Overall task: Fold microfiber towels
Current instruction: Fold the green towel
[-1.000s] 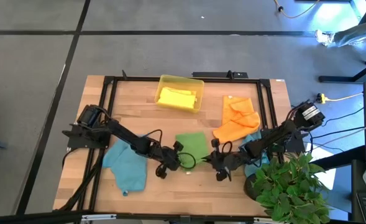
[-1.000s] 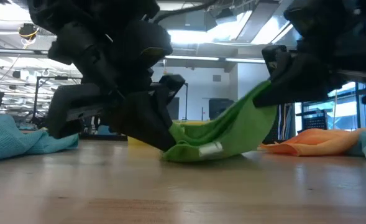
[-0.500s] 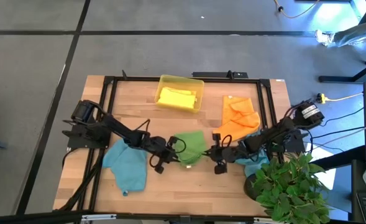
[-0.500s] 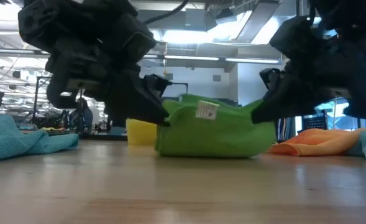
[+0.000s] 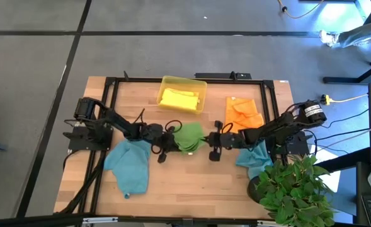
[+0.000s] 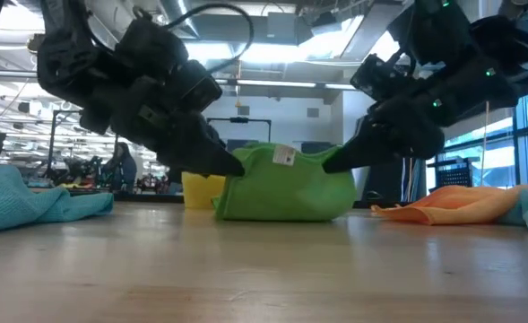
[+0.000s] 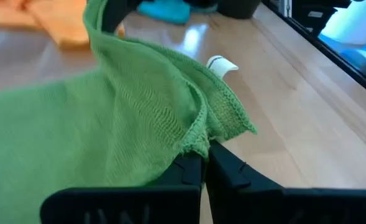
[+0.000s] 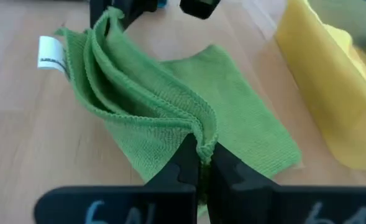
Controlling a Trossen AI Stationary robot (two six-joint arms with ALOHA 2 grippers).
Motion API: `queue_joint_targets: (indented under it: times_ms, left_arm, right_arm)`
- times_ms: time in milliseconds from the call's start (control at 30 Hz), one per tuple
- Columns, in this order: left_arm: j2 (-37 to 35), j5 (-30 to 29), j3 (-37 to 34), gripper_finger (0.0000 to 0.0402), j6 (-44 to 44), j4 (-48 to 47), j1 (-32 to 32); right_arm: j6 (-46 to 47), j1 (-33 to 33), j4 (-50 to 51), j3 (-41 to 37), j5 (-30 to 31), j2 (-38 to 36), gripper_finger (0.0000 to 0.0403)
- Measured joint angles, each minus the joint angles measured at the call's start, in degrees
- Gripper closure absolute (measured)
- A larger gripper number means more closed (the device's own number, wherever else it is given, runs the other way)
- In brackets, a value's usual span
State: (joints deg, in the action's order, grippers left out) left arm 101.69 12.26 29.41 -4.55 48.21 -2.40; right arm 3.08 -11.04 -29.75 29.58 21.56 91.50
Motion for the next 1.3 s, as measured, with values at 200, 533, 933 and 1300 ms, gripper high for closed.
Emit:
queue_joint_targets:
  times_ms: [200,533,933,1300]
  left_arm:
    - [0.0,1.8,0.2,0.0401,-2.8,0.0,-4.8]
    - [-0.6,-2.4,3.5,0.0401,-1.8,1.3,-13.1]
    - [-0.6,-7.5,-9.6,0.0401,-10.1,12.8,-9.5]
    - [-0.6,-16.2,-15.6,0.0401,-16.2,15.7,-15.5]
  right_arm:
    - [-0.3,-3.4,-0.1,0.0,-6.4,0.0,0.0397]
    - [-2.8,-9.2,-6.0,1.0,-1.9,0.0,0.0397]
    - [0.1,4.5,-14.0,2.7,-14.4,12.3,0.0397]
    - [-3.6,5.4,-10.7,14.0,-16.9,20.0,0.0397]
